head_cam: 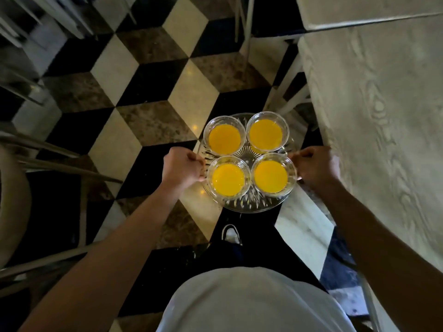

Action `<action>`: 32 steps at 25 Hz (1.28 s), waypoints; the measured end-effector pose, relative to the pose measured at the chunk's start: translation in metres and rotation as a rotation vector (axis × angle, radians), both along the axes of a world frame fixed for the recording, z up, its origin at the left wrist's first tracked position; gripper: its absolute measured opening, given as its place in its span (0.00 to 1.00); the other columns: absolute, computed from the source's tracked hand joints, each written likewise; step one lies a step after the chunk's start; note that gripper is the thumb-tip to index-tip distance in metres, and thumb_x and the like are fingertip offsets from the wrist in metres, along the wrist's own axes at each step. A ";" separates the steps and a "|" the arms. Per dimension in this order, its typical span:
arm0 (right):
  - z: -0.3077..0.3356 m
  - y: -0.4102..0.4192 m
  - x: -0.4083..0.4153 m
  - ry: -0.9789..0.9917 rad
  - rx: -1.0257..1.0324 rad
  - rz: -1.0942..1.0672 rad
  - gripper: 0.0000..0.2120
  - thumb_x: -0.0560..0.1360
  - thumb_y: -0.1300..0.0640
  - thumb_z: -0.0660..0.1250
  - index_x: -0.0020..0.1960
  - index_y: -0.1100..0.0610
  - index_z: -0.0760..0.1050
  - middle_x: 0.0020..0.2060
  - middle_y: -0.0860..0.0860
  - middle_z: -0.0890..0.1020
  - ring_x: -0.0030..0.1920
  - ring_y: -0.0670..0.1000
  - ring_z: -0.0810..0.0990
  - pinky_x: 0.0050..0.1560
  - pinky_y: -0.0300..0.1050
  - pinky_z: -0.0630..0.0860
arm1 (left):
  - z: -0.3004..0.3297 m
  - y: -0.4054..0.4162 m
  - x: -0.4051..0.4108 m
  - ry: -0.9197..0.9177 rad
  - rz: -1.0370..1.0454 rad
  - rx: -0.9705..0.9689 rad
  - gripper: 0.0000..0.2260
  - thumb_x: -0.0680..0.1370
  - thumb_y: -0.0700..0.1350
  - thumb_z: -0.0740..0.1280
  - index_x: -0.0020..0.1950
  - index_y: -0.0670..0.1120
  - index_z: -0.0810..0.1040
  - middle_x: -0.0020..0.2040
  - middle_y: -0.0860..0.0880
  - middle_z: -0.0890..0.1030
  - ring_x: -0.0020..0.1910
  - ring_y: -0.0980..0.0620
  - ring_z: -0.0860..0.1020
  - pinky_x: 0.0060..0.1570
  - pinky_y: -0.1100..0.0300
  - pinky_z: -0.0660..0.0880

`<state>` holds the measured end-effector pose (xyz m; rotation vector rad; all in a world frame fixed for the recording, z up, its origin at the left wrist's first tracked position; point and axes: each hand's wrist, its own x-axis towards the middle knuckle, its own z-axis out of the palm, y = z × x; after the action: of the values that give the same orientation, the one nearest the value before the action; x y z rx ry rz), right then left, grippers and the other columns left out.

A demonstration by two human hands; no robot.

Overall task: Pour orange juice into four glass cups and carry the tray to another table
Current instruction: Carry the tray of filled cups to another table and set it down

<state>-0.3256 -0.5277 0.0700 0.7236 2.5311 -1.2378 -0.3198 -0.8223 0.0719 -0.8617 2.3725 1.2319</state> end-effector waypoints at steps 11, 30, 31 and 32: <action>0.004 -0.040 -0.184 -0.041 -0.007 0.230 0.08 0.77 0.54 0.73 0.42 0.57 0.84 0.18 0.41 0.77 0.21 0.32 0.76 0.20 0.24 0.64 | -0.002 -0.038 -0.127 -0.041 0.157 -0.108 0.10 0.77 0.37 0.71 0.39 0.47 0.88 0.37 0.50 0.86 0.38 0.52 0.85 0.35 0.60 0.83; -0.010 -0.125 -0.501 -0.027 0.021 0.290 0.05 0.77 0.55 0.74 0.47 0.58 0.84 0.32 0.49 0.85 0.28 0.39 0.83 0.24 0.29 0.74 | -0.012 -0.125 -0.446 -0.045 0.138 -0.086 0.07 0.76 0.36 0.74 0.40 0.44 0.86 0.34 0.48 0.86 0.30 0.55 0.85 0.34 0.57 0.84; -0.011 -0.135 -0.517 -0.028 0.023 0.273 0.05 0.77 0.56 0.74 0.47 0.58 0.84 0.32 0.49 0.85 0.28 0.41 0.84 0.25 0.30 0.75 | -0.012 -0.136 -0.467 -0.030 0.116 -0.091 0.06 0.76 0.36 0.74 0.41 0.44 0.86 0.35 0.48 0.86 0.31 0.53 0.86 0.36 0.56 0.85; -0.011 -0.144 -0.533 -0.033 0.027 0.246 0.05 0.77 0.56 0.74 0.47 0.58 0.85 0.32 0.49 0.85 0.28 0.43 0.84 0.25 0.31 0.76 | -0.010 -0.145 -0.486 -0.024 0.094 -0.093 0.05 0.76 0.36 0.73 0.42 0.44 0.87 0.36 0.48 0.86 0.34 0.53 0.85 0.37 0.56 0.85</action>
<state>-0.8587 -0.6715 0.0594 0.4179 2.5224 -1.1017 -0.8059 -0.9673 0.0619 -1.0226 2.4113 1.1463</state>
